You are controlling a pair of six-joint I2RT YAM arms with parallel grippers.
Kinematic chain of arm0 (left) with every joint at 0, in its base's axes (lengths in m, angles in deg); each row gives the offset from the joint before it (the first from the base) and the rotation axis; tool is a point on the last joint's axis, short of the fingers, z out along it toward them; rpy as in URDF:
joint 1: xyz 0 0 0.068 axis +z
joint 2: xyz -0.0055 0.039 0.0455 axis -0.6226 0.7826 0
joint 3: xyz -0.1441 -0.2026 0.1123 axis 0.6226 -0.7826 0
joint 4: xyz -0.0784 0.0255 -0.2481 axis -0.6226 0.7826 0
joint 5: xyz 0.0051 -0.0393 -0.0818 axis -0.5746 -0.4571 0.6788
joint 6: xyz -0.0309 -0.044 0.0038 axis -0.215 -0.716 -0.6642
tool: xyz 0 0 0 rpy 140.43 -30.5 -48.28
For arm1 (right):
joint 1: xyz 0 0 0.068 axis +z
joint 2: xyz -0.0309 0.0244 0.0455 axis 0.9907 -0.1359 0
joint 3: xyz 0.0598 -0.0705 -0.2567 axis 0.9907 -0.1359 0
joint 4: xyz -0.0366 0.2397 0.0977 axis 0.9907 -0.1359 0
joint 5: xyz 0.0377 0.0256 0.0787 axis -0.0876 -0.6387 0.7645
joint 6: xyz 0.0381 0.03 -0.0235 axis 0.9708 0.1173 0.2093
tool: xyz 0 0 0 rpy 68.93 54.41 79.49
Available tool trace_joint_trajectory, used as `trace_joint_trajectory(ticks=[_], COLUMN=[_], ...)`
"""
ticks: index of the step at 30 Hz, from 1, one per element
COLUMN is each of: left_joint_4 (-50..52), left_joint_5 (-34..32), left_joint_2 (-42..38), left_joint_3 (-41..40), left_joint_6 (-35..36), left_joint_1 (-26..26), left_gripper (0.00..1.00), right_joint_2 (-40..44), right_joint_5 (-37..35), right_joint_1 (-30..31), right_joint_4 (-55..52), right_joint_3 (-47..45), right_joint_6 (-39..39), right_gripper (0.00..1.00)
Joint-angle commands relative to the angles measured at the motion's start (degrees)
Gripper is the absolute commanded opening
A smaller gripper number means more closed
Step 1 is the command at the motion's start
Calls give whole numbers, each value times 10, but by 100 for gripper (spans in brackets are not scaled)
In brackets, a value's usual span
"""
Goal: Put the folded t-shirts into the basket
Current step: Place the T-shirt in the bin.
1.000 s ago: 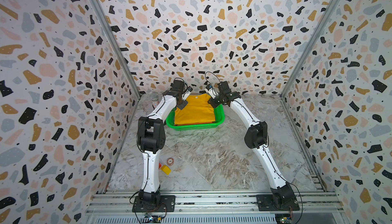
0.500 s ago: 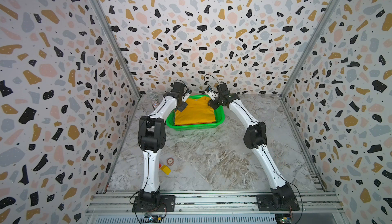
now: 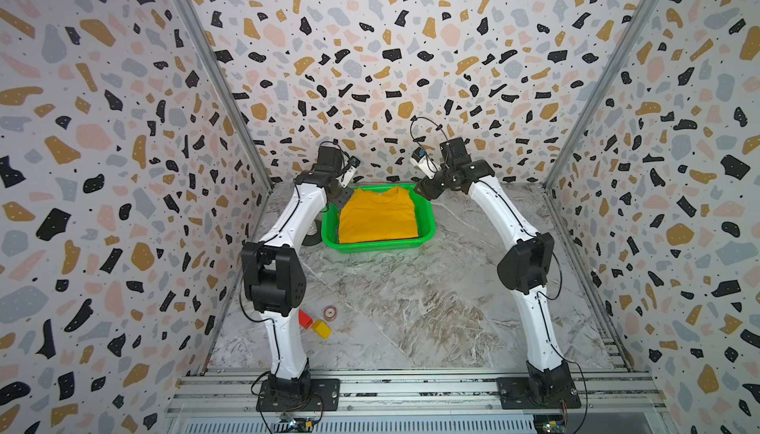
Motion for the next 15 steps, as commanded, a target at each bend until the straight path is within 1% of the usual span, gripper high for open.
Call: trace_joint_trajectory(ticks=[1,3,7,10,15], left_joint_4=[38,50,49,48,31], left_joint_5=[93,123,137,138,106], left_joint_2=[1,8,25,34,41], left_joint_3=[-33,-40,-59,-72,-111], left_joint_6=[-18,-22,-30,-33,-30], left_joint_1=[3,3,2,-1,-7], left_gripper=[65,65,65,65,65], right_joint_2=[38,48,40,22,-6], right_joint_5=[75,104,143,145,117], right_joint_1=[5,6,10,14,22], right_joint_4=[-21,-22,-20,-22,-23], right_joint_3=[-62,-92,-126,-135,-150], right_joint_6=[1,22,67,80,84], right_gripper=[63,63,61,57,53])
